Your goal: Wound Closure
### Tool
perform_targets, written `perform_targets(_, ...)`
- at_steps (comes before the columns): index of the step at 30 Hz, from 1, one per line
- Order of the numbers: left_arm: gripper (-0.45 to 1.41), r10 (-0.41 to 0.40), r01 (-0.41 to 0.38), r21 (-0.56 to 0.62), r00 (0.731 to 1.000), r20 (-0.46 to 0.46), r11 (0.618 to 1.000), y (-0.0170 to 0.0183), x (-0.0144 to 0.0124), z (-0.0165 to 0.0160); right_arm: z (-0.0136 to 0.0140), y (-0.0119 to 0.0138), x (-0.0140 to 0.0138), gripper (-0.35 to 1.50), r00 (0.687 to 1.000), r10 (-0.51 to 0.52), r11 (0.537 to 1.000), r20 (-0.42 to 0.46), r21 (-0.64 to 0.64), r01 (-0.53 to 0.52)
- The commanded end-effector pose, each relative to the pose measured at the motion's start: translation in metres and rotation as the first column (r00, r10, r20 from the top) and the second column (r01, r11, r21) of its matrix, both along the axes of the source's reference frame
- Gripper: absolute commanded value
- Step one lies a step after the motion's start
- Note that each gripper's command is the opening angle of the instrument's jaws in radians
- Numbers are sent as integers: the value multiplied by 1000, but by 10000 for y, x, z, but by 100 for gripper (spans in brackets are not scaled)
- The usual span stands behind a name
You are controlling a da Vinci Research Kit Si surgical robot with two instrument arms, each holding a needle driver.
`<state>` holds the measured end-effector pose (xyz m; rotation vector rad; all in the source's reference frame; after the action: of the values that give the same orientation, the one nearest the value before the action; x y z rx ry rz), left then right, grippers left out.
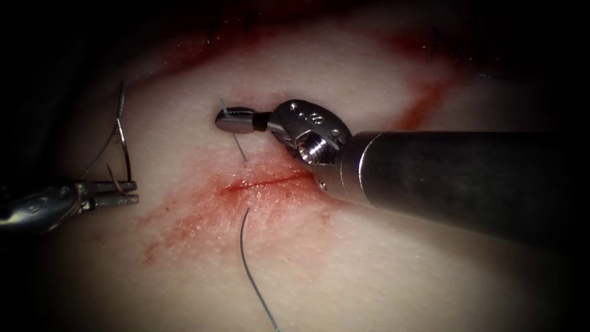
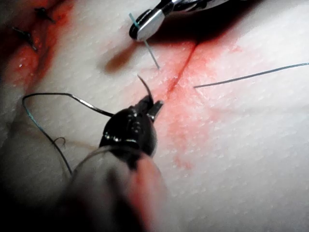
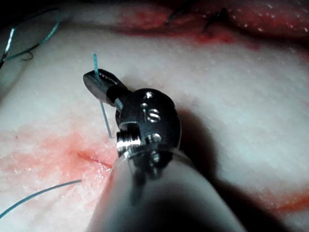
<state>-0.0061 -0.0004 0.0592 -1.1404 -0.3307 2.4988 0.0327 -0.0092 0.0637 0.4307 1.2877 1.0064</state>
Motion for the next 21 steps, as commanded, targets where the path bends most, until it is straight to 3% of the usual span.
perform_targets(1, -45, -1, 1, -16, 1000, -12, 1000, -1, -5, 8, 0, 4, 4, -35, 1000, 0, 1000, -13, -6, 0)
perform_targets(10, -45, -17, -15, -171, 982, -186, 985, 11, -6, 29, -6, 9, 0, -35, 1000, -2, 999, -11, -52, 1)
perform_targets(11, -45, -21, -19, -187, 978, -209, 982, 12, -7, 34, -6, 10, 0, -25, 1000, -3, 998, -15, -59, 2)
perform_targets(14, -45, -14, -41, -213, 967, -253, 976, 11, -11, 45, -6, 11, -2, 83, 999, -12, 997, -38, -74, 9)
perform_targets(16, -45, -9, -60, -231, 958, -288, 971, 9, -18, 60, -8, 10, -6, 123, 999, -22, 997, -48, -75, 18)
perform_targets(17, -38, -6, -70, -243, 954, -300, 967, 9, -21, 66, -9, 9, -8, 128, 998, -24, 997, -50, -75, 21)
perform_targets(18, -5, -10, -75, -259, 950, -313, 963, 10, -27, 75, -11, 6, -15, 131, 998, -39, 995, -52, -90, 34)
perform_targets(21, 39, -14, -73, -265, 950, -311, 962, 12, -39, 93, -20, 3, -33, 145, 999, -39, 988, -8, -153, 38)
